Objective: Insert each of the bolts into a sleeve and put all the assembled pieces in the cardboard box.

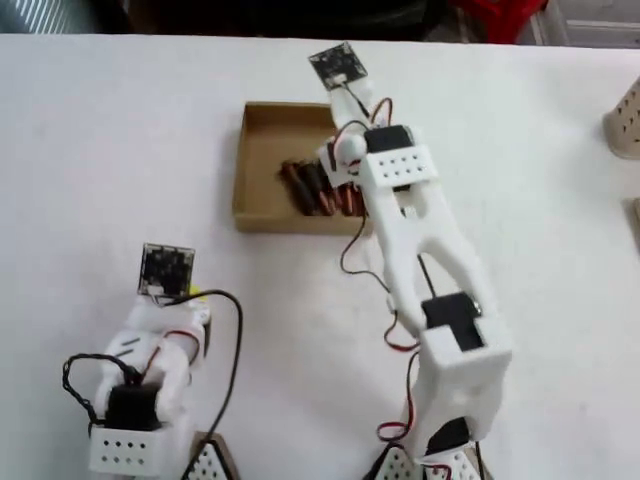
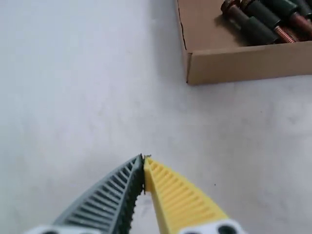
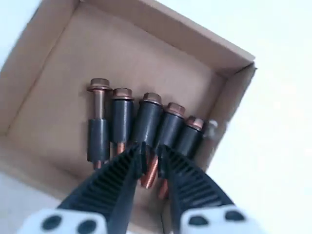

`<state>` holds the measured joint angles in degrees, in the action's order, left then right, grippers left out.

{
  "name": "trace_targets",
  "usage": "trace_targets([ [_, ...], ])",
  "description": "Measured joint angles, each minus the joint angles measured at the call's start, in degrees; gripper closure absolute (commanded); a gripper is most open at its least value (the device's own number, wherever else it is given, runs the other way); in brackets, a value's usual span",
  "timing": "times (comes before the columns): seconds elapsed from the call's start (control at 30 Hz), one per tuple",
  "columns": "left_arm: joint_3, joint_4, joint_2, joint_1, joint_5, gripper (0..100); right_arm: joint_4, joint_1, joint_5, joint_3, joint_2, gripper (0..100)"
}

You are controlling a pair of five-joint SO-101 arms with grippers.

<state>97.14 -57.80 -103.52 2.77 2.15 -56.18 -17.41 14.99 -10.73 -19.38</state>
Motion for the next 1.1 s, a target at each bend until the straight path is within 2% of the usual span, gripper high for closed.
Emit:
trace_targets([
  [0.13,0.0,1.14,0.0,0.0,0.0,98,-3.08,0.79,0.0,5.27,8.0,98.1],
  [0.3,0.0,1.14,0.0,0.0,0.0,98,-2.02,3.08,0.0,18.11,22.59,98.1],
  [0.6,0.0,0.18,0.0,0.0,0.0,98,9.23,7.21,0.53,53.27,54.77,98.1],
  [0.9,0.0,-1.14,0.0,0.0,0.09,98,10.46,8.97,0.7,85.01,89.85,98.1],
  [1.1,0.0,-8.97,0.0,0.0,0.09,98,9.23,8.88,0.79,104.97,113.41,98.1],
])
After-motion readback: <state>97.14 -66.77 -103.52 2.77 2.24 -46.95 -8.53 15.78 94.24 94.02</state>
